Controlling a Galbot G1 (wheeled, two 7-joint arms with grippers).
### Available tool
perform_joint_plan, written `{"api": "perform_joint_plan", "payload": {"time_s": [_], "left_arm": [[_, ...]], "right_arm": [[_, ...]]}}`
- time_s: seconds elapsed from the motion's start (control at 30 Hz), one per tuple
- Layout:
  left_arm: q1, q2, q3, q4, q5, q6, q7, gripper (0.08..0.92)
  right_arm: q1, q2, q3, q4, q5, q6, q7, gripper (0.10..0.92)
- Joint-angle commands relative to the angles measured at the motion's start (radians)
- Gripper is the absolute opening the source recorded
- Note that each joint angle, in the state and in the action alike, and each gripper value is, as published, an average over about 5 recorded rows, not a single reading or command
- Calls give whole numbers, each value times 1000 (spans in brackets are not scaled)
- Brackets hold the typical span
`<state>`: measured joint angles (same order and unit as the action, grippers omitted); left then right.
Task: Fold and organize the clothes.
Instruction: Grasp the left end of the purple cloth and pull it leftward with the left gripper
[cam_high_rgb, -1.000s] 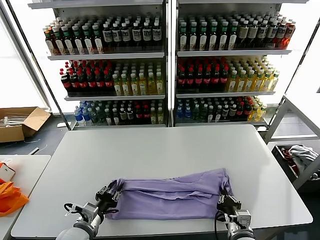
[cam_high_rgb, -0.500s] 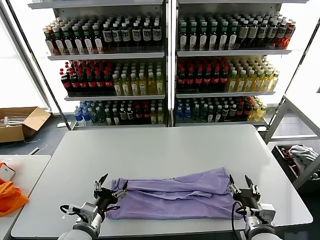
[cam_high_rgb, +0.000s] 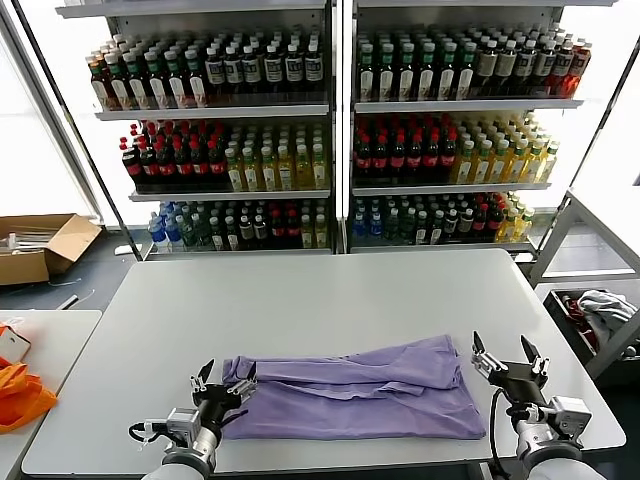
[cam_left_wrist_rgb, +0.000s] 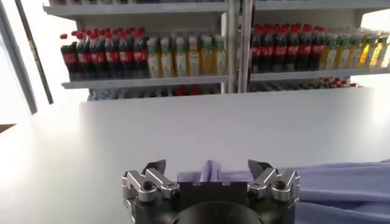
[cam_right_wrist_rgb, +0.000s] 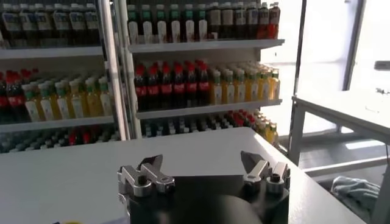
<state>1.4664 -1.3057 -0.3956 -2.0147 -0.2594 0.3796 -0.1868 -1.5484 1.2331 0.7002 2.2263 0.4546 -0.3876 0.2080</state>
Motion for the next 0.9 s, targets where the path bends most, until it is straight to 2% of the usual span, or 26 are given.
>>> {"api": "perform_joint_plan", "payload": {"time_s": [0.03,0.37,0.47,0.9], "left_arm": [[-1,-56,-9,92,-7,-17,-15,822],[16,-52,-23,132,-11,-3,19,811],[15,-54,-24,149,-15,-7,29,751],[0,-27,-61,126,-10,-47,52,370]], "right_arm": [[-5,-15,13,10,35,3,3,823],[23,-18,2,-3,42,-3,4,823],[34,-19,-1,-12,44,-4,7,823],[91,-34,1,-33,66,-23,22,823]]}}
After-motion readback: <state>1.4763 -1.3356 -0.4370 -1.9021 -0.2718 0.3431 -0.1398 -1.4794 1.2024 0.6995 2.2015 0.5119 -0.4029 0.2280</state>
